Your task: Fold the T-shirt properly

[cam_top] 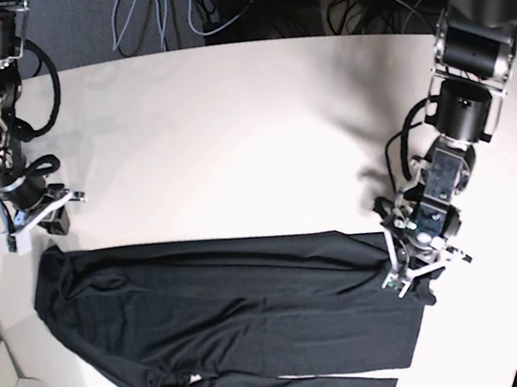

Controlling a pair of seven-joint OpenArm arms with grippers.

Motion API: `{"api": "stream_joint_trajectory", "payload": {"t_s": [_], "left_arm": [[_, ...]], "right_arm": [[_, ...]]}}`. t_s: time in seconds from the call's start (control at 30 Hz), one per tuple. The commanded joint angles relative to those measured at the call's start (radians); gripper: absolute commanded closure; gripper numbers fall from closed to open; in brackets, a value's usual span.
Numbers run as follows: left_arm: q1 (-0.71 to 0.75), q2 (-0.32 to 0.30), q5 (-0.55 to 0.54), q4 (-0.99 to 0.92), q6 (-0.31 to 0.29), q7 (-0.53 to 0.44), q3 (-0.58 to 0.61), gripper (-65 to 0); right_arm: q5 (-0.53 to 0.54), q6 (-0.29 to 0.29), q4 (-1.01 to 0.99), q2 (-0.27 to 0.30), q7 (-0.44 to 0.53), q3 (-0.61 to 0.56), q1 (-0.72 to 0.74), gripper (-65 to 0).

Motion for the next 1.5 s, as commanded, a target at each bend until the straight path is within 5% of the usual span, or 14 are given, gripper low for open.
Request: {"api": "stream_joint_trajectory", "payload": {"t_s": [0.0, 0.43, 1.07, 1.23, 1.47], "left_arm": [[-0.035, -0.004, 0.007, 0.012, 0.013, -0.009, -0.007, 0.0], [-0.098, 0.044, 0.002, -0.205, 0.014, -0.135, -0.009, 0.0], [-0.173, 0.073, -0.003, -0.212, 0.016, -0.147, -0.010, 0.0], [-0.183, 0.098, 0.007, -0.217, 0.019, -0.231, -0.134, 0.0], [-0.249, 0.125, 0.013, -0.400, 0.212, -0.466, -0.211, 0.0]], "right_arm": [[0.010, 0.007, 0.020, 0.017, 0.024, 0.006, 0.012, -2.5], [0.010, 0.007, 0.020, 0.020, 0.024, 0.006, 0.002, -2.5], [0.010, 0.007, 0.020, 0.023, 0.025, 0.007, -0.002, -2.5], [0.010, 0.007, 0.020, 0.023, 0.024, 0.007, -0.002, -2.5], [0.010, 0.007, 0.022, 0.023, 0.024, 0.007, -0.022, -2.5]]}}
